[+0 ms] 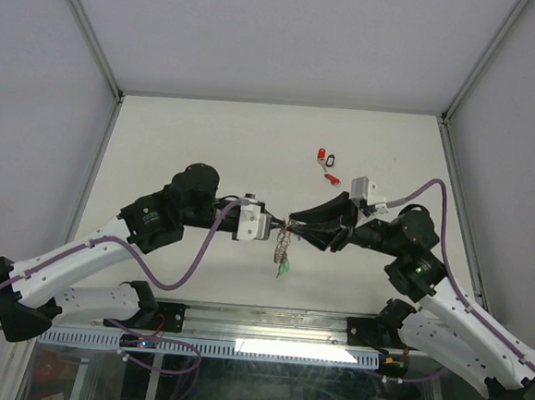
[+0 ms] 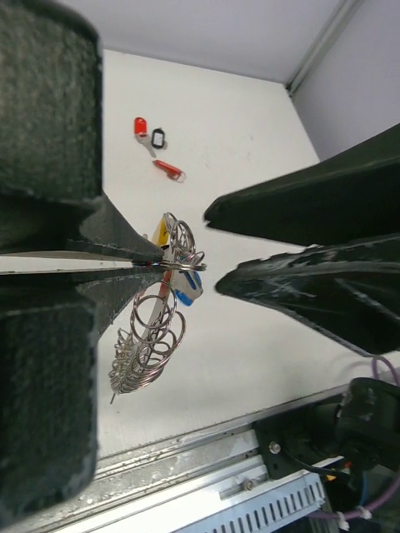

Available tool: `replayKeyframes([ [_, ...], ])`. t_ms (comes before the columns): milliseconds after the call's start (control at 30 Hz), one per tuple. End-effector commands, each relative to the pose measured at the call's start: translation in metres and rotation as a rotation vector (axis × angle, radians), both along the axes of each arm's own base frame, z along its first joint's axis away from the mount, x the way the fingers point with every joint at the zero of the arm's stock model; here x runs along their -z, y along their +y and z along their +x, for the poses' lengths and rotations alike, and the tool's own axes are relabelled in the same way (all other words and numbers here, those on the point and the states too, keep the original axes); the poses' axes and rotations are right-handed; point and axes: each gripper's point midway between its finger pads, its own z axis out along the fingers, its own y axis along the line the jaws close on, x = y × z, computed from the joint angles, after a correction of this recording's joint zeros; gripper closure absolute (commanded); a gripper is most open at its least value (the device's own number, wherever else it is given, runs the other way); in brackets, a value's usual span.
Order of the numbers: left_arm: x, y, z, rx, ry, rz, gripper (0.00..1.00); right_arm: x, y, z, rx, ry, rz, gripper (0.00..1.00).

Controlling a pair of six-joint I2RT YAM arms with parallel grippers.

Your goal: Put the keys on the keyring

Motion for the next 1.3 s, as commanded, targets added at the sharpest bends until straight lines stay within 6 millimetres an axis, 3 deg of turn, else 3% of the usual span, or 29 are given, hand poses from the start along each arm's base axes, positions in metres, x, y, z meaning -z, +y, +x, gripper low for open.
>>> replayKeyframes([
  [0, -0.015, 0.006, 0.014, -0.052, -0.085, 0.041, 1.0, -0.024, -0.014, 0.011, 0.118, -0.061, -0.048, 0.65],
  [133, -0.007, 0.012, 0.023, -0.083, -0.119, 0.115, 1.0, -0.018, -0.024, 0.032, 0.257, 0.082, -0.14, 0.57],
  [267, 0.0, 0.015, 0.03, -0.099, -0.144, 0.185, 1.0, 0.001, -0.023, 0.047, 0.312, 0.191, -0.283, 0.46],
  [367, 0.007, 0.017, 0.034, -0.091, -0.145, 0.254, 1.0, 0.02, -0.022, 0.053, 0.329, 0.269, -0.402, 0.45],
  [567, 0.018, 0.02, 0.035, -0.062, -0.141, 0.362, 1.0, 0.032, -0.015, 0.05, 0.261, 0.342, -0.547, 0.45],
  [867, 0.024, 0.025, 0.036, -0.03, -0.149, 0.459, 1.0, 0.026, 0.004, 0.032, 0.092, 0.421, -0.567, 0.45],
  [1267, 0.022, 0.024, 0.035, 0.003, -0.147, 0.489, 1.0, 0.043, 0.027, 0.036, 0.029, 0.523, -0.547, 0.5],
])
